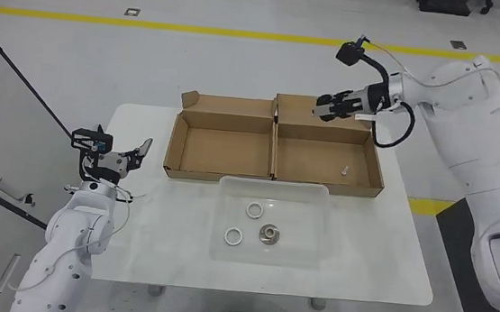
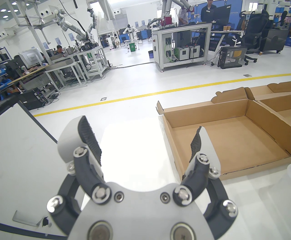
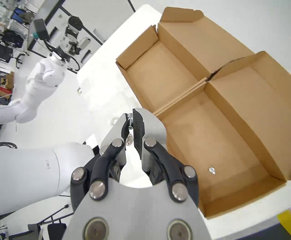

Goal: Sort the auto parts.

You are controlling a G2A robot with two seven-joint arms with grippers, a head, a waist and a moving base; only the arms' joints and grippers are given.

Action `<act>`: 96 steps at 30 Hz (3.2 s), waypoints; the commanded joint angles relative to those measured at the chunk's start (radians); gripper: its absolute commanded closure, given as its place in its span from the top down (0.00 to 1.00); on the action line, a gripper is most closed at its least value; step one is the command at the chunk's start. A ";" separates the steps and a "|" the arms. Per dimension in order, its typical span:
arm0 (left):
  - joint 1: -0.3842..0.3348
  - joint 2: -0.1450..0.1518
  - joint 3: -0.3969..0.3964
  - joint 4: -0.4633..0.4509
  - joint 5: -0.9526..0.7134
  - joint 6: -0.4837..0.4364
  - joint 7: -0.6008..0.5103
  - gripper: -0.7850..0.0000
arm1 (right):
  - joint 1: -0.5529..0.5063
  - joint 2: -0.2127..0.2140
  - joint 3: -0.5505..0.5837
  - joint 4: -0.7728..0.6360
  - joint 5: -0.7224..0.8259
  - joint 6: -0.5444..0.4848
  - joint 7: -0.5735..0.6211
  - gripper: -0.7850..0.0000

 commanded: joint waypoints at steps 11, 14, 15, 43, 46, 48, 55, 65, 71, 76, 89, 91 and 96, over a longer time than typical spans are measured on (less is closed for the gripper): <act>0.000 0.000 0.000 0.000 0.000 0.000 0.000 1.00 | 0.160 -0.058 -0.308 0.150 -0.112 -0.024 -0.024 0.00; 0.000 0.000 0.000 0.000 0.000 0.000 0.000 1.00 | 0.185 -0.081 -0.379 0.207 -0.130 -0.034 -0.034 0.00; 0.000 0.000 0.000 0.000 0.000 0.000 0.000 1.00 | 0.192 -0.089 -0.397 0.227 -0.127 -0.037 -0.037 0.00; 0.000 0.000 0.000 0.000 0.000 0.000 0.000 1.00 | 0.170 -0.337 -0.609 0.664 -0.376 -0.012 -0.198 0.00; 0.000 0.000 0.000 0.000 0.000 0.000 0.000 1.00 | 0.159 -0.352 -0.611 0.693 -0.391 -0.018 -0.218 0.00; 0.000 0.000 0.000 0.000 0.000 0.000 0.000 1.00 | 0.153 -0.361 -0.612 0.709 -0.402 -0.022 -0.235 0.00; 0.000 0.000 0.000 0.000 0.000 0.000 0.000 1.00 | 0.125 -0.388 -0.614 0.753 -0.434 -0.030 -0.274 0.00; 0.000 0.000 0.000 0.000 0.000 0.000 0.000 1.00 | 0.099 -0.417 -0.610 0.799 -0.465 -0.028 -0.301 0.00; 0.000 0.000 0.000 0.000 0.000 0.000 0.000 1.00 | 0.088 -0.432 -0.612 0.820 -0.499 -0.016 -0.322 0.00; 0.000 0.000 0.000 0.000 0.000 0.000 0.000 1.00 | 0.078 -0.441 -0.607 0.844 -0.510 -0.010 -0.330 0.00; 0.000 0.000 0.000 0.000 0.000 0.000 0.000 1.00 | 0.049 -0.458 -0.590 0.875 -0.529 -0.005 -0.380 0.37; 0.000 0.000 0.000 0.000 0.000 0.000 0.000 1.00 | 0.046 -0.458 -0.588 0.883 -0.535 -0.011 -0.390 0.42; 0.000 0.000 0.000 0.000 0.000 0.000 0.000 1.00 | 0.042 -0.457 -0.581 0.894 -0.545 -0.024 -0.421 0.44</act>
